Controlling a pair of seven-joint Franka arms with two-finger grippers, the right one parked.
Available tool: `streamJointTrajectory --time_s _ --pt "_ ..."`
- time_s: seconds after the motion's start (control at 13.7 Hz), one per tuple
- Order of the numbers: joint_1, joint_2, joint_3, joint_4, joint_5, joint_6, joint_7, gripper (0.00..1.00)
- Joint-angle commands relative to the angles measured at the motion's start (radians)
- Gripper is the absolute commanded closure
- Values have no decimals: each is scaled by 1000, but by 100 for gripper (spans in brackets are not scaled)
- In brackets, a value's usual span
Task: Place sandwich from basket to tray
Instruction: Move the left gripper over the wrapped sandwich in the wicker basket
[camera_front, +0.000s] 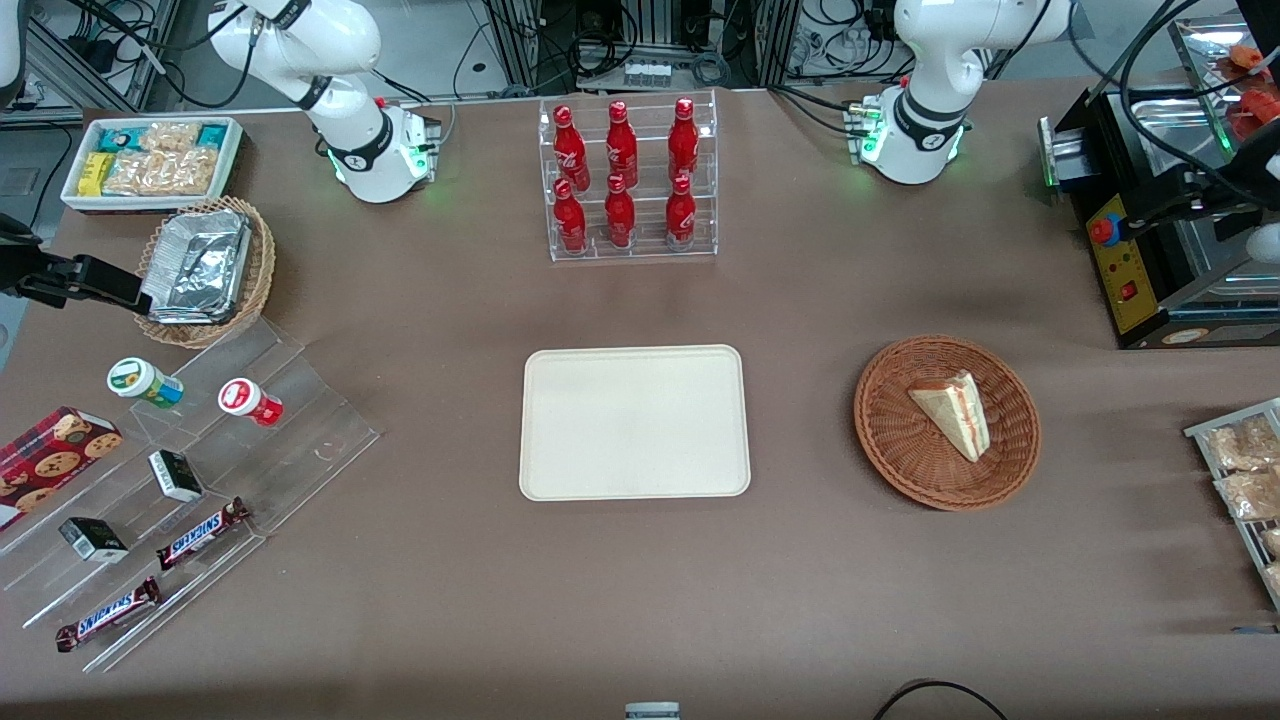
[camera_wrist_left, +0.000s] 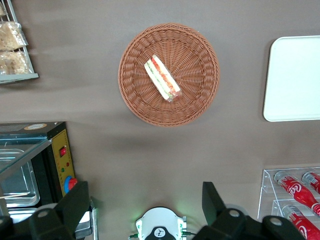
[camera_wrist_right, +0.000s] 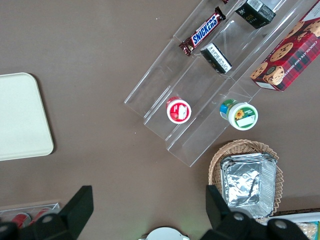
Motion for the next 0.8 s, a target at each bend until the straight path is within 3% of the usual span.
streamJointTrajectory --time_s 0.0,0.29,0.73 --pt "-17 -4 6 -17 -8 20 -9 0" --pt "-22 49 5 -32 32 73 -12 0" --pt "-22 23 6 -383 50 433 -109 0"
